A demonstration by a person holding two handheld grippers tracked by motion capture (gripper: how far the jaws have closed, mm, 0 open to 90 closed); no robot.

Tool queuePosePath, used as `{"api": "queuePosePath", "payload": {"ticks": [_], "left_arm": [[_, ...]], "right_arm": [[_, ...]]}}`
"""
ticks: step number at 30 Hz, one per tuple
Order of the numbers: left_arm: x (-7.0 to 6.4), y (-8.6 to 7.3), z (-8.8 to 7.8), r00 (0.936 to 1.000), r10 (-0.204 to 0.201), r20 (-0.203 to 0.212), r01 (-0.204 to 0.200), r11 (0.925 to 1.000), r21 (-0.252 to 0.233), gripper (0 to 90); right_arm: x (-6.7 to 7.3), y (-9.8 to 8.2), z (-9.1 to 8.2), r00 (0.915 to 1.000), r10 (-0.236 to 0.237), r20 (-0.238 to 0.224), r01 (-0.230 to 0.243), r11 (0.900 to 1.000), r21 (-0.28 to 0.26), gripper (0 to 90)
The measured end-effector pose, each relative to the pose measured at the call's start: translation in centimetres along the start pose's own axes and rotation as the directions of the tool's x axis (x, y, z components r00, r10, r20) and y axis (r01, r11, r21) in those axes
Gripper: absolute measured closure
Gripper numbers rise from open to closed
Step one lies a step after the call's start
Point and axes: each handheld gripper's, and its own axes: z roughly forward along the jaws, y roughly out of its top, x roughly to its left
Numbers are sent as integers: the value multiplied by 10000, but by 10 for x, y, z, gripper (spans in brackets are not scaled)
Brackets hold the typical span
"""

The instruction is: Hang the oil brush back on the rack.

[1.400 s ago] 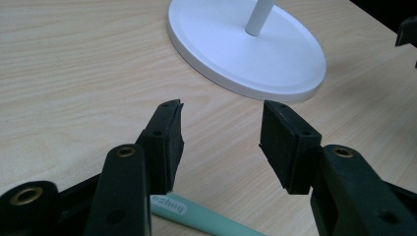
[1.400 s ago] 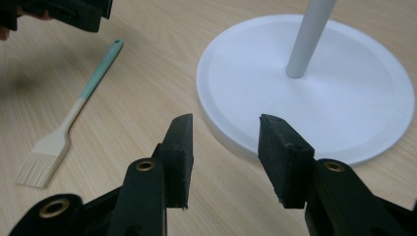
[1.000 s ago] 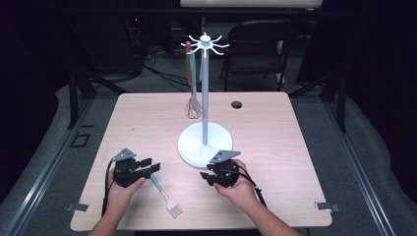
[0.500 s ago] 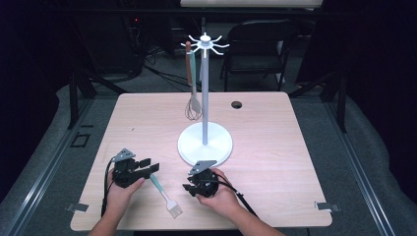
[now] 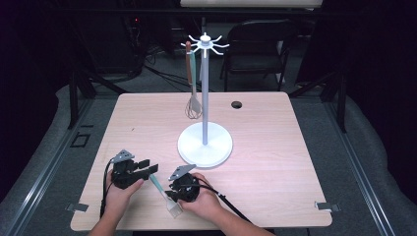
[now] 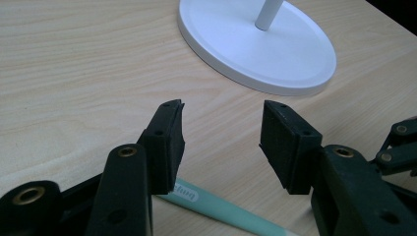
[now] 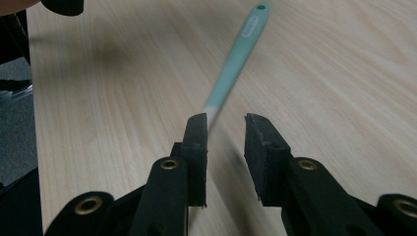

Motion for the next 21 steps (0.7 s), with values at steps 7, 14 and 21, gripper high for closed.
{"api": "queuePosePath", "payload": {"ticks": [7,14,21], "left_arm": [[0,0,1,10000,21,56,-21,10000,36,510],[-1,0,2,10000,39,22,-39,10000,30,511],[-2,0,2,10000,47,62,-47,10000,33,510]], "right_arm": [[6,2,9,9999,17,-143,-14,9998,203,697],[14,2,17,9997,-222,76,221,9996,149,699],[14,2,14,9982,-452,403,441,9986,282,800]]}}
